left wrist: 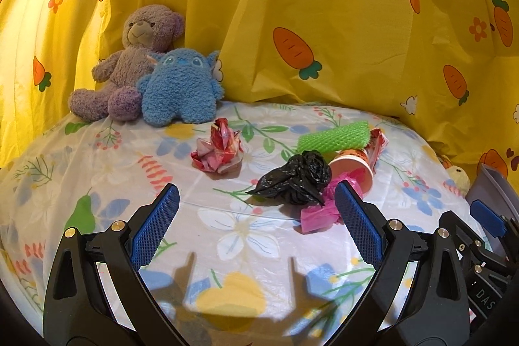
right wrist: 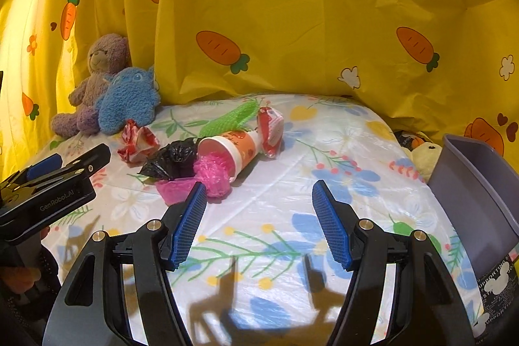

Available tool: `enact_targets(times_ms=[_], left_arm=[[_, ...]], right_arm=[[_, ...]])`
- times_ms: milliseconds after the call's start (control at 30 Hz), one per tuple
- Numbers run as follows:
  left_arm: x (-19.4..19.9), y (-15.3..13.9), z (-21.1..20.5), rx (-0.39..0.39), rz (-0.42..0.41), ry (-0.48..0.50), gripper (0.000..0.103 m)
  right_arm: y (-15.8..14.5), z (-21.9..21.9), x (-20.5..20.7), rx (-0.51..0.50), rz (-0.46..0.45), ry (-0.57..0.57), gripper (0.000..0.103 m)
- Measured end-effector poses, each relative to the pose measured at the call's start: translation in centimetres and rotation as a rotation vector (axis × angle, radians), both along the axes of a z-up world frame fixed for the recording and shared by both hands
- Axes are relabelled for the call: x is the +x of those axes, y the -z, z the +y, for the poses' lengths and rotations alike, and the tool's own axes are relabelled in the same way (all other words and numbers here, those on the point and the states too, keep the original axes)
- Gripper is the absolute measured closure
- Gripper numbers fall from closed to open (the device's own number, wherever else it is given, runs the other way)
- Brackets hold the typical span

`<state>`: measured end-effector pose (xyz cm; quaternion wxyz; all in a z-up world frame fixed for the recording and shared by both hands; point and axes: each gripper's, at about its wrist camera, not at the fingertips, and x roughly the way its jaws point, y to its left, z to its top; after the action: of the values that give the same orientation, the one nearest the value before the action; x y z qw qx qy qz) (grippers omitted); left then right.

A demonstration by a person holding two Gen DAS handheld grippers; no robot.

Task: Collect trash
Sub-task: 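Move both open grippers back toward the black and pink bags on the bed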

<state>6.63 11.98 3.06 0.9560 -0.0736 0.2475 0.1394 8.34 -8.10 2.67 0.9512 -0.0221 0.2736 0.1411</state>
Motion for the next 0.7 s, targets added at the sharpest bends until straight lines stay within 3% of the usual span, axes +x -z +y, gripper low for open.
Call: enact_targets(times_ms=[367, 700], left_arm=[[0.6, 1.0, 2.9, -0.022, 0.019, -0.078, 0.008], [1.7, 1.9, 3.9, -0.02, 0.041, -0.092, 0.008]], right_arm=[[2.6, 4.8, 3.6, -0.052, 0.105, -0.113, 0.046], [4.4, 7.7, 8.2, -0.09, 0.173, -0.139, 0.055]])
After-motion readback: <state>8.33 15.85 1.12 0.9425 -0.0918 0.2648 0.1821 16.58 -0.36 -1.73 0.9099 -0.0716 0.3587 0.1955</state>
